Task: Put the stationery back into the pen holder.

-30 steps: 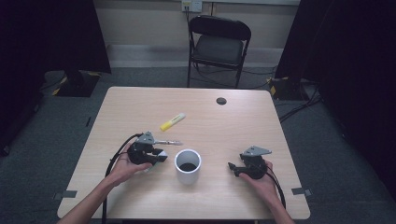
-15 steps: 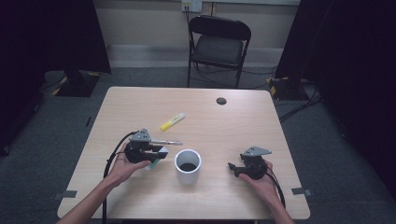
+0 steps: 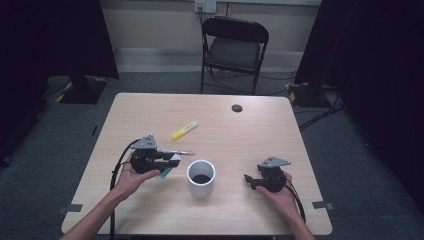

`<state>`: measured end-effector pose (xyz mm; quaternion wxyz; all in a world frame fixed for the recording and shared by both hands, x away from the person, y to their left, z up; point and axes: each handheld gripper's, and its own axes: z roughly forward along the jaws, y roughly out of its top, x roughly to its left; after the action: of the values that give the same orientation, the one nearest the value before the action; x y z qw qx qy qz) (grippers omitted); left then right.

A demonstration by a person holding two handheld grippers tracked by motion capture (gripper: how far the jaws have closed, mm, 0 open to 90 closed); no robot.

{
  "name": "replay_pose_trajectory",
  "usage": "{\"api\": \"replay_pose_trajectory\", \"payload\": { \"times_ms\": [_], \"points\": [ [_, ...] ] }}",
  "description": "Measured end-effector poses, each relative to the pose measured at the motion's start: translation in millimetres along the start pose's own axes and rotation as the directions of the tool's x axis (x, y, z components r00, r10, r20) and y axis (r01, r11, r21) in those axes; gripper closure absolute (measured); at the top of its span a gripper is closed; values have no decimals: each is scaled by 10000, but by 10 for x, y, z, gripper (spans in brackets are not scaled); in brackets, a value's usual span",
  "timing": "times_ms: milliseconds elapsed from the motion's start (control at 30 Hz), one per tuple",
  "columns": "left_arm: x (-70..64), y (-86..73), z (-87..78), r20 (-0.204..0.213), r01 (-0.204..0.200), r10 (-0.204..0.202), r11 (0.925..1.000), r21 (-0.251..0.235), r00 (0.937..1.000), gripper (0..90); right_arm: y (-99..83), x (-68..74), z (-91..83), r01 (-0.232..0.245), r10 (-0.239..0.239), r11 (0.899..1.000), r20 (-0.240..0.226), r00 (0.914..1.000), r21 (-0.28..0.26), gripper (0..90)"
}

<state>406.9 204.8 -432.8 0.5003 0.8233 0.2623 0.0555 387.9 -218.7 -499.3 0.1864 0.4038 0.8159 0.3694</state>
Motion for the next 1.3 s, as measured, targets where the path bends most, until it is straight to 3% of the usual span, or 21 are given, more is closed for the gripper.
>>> {"api": "replay_pose_trajectory", "payload": {
  "times_ms": [200, 300, 500, 567, 767, 900, 1033, 1167, 1300],
  "points": [
    [-41, 77, -50, -8, -128, 128, 9995, -280, 9999, 652, 0, 0, 0, -3, 3, 10000, -11, 10000, 7, 314],
    [-64, 121, -82, 61, -219, 224, 9972, -722, 9997, 652, 0, 0, 0, -4, 4, 10000, -10, 10000, 7, 314],
    [-143, 219, -109, 131, -364, 381, 9930, -1124, 9992, 652, 0, -1, 0, -3, 3, 10000, -11, 10000, 6, 314],
    [-160, 258, -125, 75, -471, 482, 9932, -1065, 9988, 652, 0, -1, 0, -1, 1, 10000, -12, 10000, 4, 314],
    [-218, 438, -157, 135, -621, 651, 9848, -1624, 9978, 652, 0, -1, 0, -8, 8, 10000, -20, 10000, 5, 313],
    [-275, 589, -113, 132, -838, 874, 9814, -1729, 9961, 652, 0, -2, 1, -4, 4, 10000, -20, 10000, 7, 312],
    [-322, 729, -58, 317, -813, 907, 9707, -2262, 9954, 652, 2, -1, 1, -11, 11, 10000, -1, 10000, 18, 310],
    [-388, 800, -5, 599, -516, 706, 9602, -2744, 9957, 653, 2, 1, 2, 5, -5, 10000, 9, 10000, 19, 304],
    [-442, 882, 82, 694, -484, 710, 9572, -2854, 9951, 653, 2, 1, 2, 10, -10, 10000, 8, 10000, 24, 304]
  ]
}}
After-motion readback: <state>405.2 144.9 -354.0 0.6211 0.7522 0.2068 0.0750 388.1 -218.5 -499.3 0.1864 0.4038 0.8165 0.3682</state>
